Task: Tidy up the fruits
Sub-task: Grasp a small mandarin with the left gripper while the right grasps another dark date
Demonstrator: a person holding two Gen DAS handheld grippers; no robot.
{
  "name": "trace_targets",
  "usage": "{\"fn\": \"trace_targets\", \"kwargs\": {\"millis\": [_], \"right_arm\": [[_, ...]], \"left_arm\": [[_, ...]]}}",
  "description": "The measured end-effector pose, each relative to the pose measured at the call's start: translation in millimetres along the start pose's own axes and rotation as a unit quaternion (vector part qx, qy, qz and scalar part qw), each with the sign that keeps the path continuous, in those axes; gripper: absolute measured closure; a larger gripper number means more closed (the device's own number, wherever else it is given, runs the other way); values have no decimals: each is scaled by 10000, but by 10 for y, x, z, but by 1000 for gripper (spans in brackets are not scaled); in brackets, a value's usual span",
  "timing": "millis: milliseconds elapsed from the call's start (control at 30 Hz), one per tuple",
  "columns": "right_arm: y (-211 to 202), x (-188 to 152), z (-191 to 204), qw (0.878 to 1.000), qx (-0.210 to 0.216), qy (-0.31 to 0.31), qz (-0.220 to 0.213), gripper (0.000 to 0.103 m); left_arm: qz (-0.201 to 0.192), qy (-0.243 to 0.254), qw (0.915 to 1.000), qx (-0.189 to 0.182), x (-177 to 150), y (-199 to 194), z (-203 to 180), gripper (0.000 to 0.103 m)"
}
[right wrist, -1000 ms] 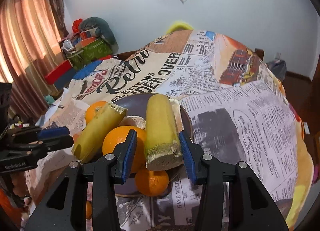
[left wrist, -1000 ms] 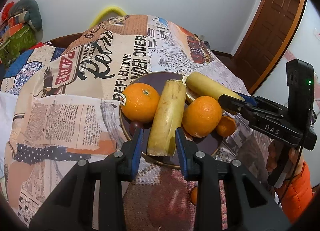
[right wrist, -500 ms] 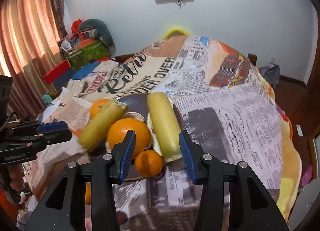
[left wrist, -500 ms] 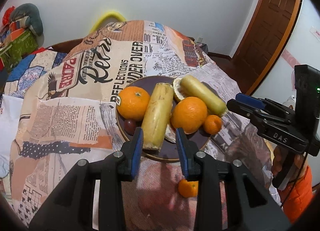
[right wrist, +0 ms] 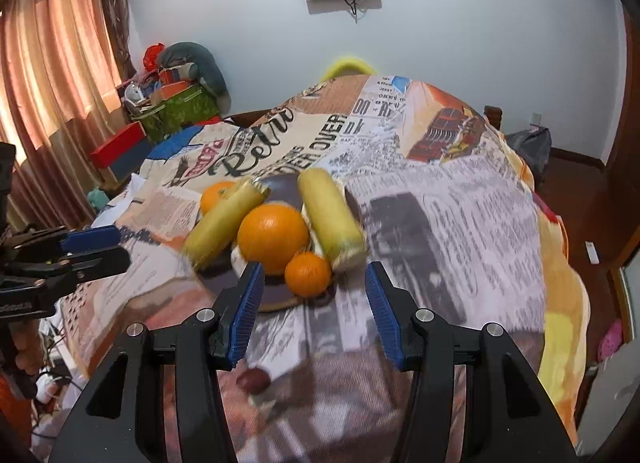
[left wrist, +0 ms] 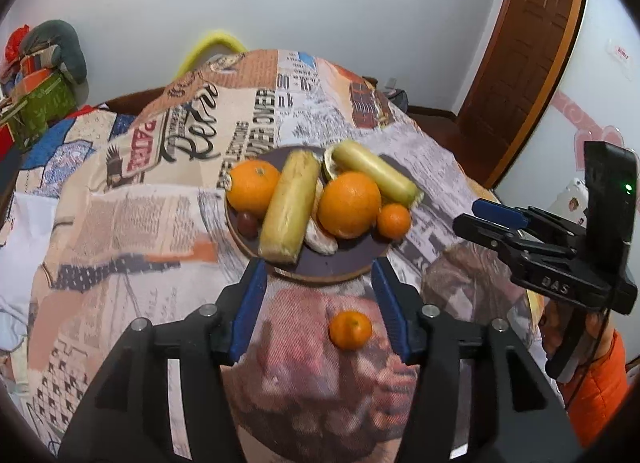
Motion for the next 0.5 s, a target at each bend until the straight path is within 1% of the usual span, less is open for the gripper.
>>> {"fn": "trace_targets", "kwargs": {"millis": [133, 267, 500], "right_arm": [[-45, -184, 27, 9999, 15, 37, 108, 54], [-37, -375, 75, 9997, 31, 17, 259, 54], [125, -624, 176, 9983, 55, -77, 574, 54]], "left_arm": [[131, -35, 9999, -88, -144, 40, -72, 46], [270, -55, 9995, -165, -275, 93, -144, 46], [521, -25, 9985, -164, -461, 239, -233, 46]]}}
Point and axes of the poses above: each gripper's, at about its wrist camera, not at the fingertips, and y roughly the way its jaws point, z to its left, x to its top, the point moved 3 cm from there along y, roughly the way its jaws point, and after that the axes turned 13 degrees about y, right-handed, at the moved point
